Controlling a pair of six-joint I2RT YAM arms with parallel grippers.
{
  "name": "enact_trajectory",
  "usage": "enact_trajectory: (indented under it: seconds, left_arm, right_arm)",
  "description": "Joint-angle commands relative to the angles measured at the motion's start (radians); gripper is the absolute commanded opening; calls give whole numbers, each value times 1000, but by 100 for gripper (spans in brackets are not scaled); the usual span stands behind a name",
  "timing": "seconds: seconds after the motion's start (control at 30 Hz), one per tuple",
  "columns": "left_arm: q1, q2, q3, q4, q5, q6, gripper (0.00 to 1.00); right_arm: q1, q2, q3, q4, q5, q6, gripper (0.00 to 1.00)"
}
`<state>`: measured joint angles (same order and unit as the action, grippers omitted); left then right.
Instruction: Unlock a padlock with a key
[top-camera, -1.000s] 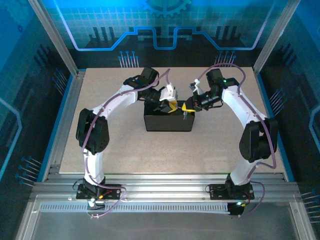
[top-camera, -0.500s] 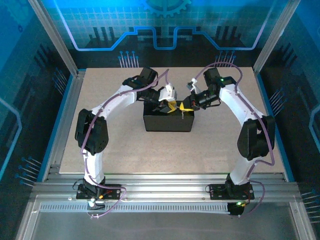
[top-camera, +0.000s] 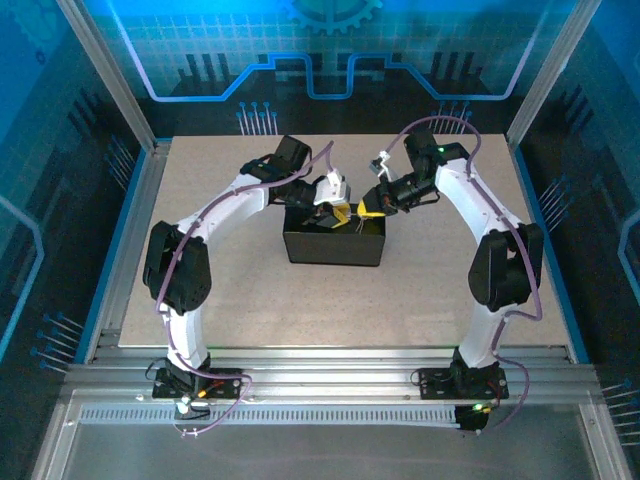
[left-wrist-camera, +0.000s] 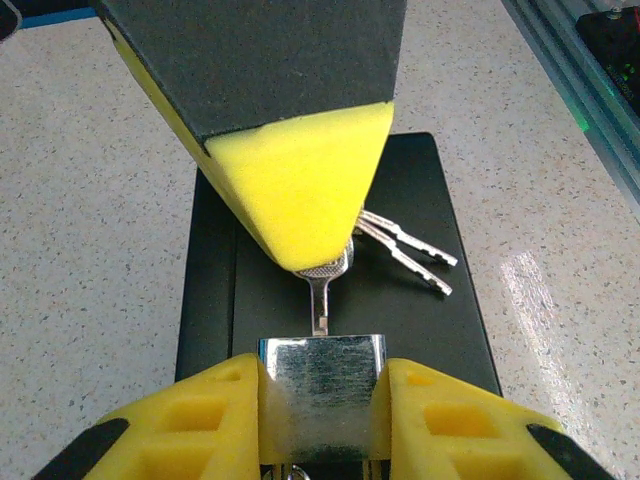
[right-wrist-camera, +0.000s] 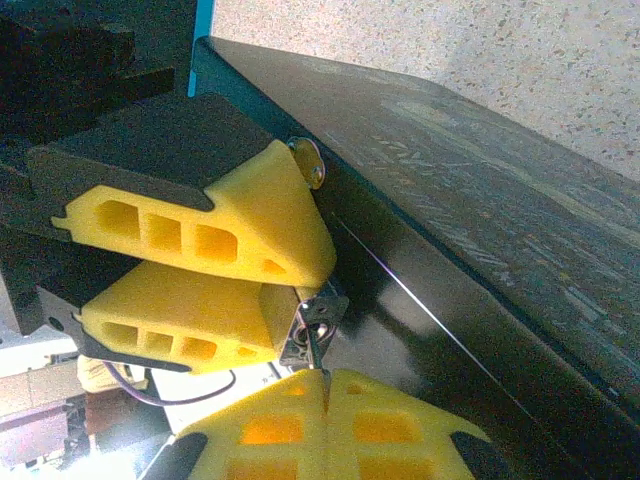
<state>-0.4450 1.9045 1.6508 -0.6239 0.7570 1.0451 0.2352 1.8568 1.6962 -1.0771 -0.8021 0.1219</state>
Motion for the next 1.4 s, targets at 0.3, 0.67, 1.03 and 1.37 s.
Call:
enact_trajectory:
  seconds: [0.3,0.67,1.03,1.37]
  left_arm:
    - [-23,-57,-65,166,44,-89,0]
    - [-29,-73,-75,135,104,-45,0]
    - [-21,-73,-106,158,76,-29,0]
    - [-2,-70,-110,184,83,-53,0]
  right_arm:
    - [46,-71,-145,198,-75,123,1]
    - [65,-97,-149,273,-89,195,0]
    - [19,-73,-71,102,-69,51,0]
    - [19,-76,-107,42,-17,-22,0]
